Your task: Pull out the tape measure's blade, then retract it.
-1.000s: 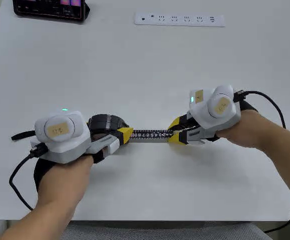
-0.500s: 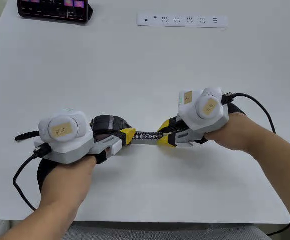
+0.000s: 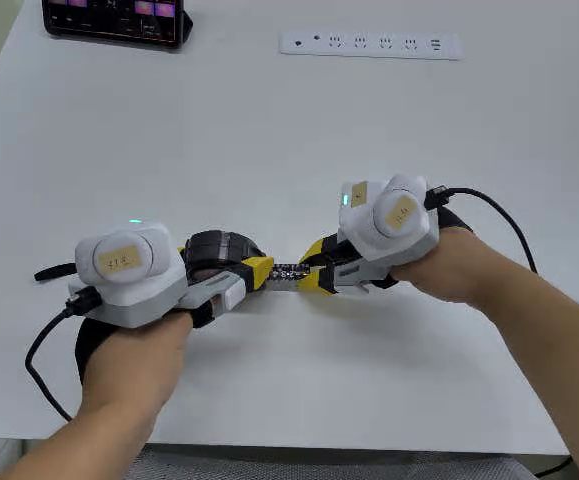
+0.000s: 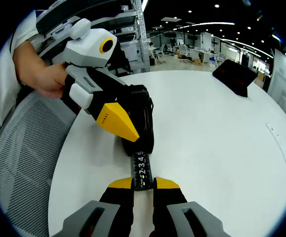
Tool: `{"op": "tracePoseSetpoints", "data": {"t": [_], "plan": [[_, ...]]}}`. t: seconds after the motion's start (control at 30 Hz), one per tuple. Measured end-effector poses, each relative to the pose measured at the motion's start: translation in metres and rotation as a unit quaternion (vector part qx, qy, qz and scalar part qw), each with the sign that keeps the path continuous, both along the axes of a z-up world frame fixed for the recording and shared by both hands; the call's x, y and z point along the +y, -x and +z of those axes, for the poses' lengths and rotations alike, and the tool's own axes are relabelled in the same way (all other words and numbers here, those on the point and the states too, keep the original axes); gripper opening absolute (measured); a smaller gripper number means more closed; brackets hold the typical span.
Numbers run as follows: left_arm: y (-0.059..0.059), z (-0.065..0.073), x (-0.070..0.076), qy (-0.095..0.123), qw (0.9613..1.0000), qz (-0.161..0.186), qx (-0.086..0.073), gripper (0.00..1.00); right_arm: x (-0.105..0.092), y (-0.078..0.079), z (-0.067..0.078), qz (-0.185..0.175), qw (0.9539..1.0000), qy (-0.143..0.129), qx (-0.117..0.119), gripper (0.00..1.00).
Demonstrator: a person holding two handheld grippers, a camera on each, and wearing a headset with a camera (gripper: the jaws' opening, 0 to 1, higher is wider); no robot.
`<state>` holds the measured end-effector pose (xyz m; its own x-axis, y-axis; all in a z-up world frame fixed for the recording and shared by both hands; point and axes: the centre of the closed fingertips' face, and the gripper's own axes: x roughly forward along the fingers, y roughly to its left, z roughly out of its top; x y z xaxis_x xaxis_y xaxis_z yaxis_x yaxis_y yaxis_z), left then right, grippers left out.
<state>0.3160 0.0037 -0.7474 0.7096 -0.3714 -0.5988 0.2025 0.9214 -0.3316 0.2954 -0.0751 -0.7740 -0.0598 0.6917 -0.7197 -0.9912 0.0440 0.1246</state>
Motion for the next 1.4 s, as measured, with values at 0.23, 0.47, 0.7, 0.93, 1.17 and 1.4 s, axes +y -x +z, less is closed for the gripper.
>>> {"op": "tracePoseSetpoints", "data": {"t": [0.23,0.47,0.7,0.93,1.17,1.4], "plan": [[0.0,0.001,0.0,0.008,1.0,0.004,0.0,0.59,0.004,0.0,0.002,-0.002,1.0,-0.004,0.003,0.1],[0.0,0.001,-0.001,-0.001,1.0,-0.001,0.0,0.59,0.009,0.003,-0.002,-0.003,1.0,0.006,0.005,0.1],[0.0,0.001,-0.001,-0.003,1.0,0.002,0.001,0.59,0.009,0.001,0.0,-0.011,0.9999,0.001,0.008,0.1],[-0.001,0.0,-0.001,-0.012,0.9999,-0.001,0.003,0.59,0.019,0.003,0.0,-0.013,0.9999,-0.001,0.005,0.1],[-0.001,0.0,0.0,-0.006,1.0,0.002,0.004,0.59,0.023,0.001,0.0,-0.015,0.9999,-0.003,0.005,0.1],[-0.001,0.0,0.0,-0.005,1.0,0.002,0.004,0.59,0.025,0.001,0.0,-0.017,0.9998,-0.005,0.007,0.1]]}}
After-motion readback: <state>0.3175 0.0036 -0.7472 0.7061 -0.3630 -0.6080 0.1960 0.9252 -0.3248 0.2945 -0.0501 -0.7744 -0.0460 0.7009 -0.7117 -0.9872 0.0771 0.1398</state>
